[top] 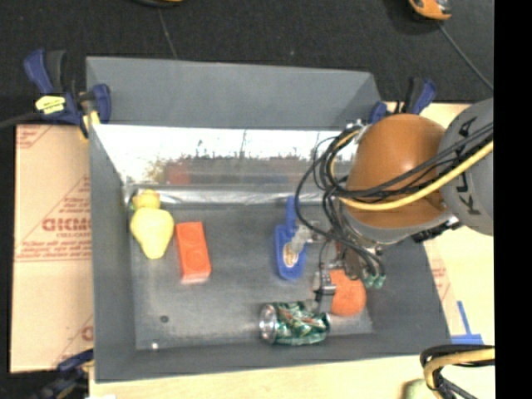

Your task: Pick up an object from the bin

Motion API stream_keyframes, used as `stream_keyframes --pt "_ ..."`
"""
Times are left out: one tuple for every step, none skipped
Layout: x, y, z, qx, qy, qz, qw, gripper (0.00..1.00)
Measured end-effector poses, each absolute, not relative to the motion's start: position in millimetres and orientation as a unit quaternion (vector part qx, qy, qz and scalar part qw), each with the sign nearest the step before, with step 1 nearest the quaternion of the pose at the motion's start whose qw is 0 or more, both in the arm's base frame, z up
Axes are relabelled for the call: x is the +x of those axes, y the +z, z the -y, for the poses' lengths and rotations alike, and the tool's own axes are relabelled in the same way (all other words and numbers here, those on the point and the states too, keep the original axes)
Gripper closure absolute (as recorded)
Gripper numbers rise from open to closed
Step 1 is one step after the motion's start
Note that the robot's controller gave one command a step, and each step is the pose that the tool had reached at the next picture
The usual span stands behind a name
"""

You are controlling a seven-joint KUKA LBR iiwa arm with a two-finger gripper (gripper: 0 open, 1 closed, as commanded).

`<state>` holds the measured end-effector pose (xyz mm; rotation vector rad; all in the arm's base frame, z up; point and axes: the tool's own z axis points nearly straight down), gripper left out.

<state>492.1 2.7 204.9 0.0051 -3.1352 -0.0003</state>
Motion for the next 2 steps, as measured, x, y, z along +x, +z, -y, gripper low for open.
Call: stream_keyframes --pt "493.8 209.3 -2.7 0.002 0.000 1.000 -0.001 0.00" --pt "473.6 157.8 19.2 0.046 0.000 0.999 0.002 0.00"
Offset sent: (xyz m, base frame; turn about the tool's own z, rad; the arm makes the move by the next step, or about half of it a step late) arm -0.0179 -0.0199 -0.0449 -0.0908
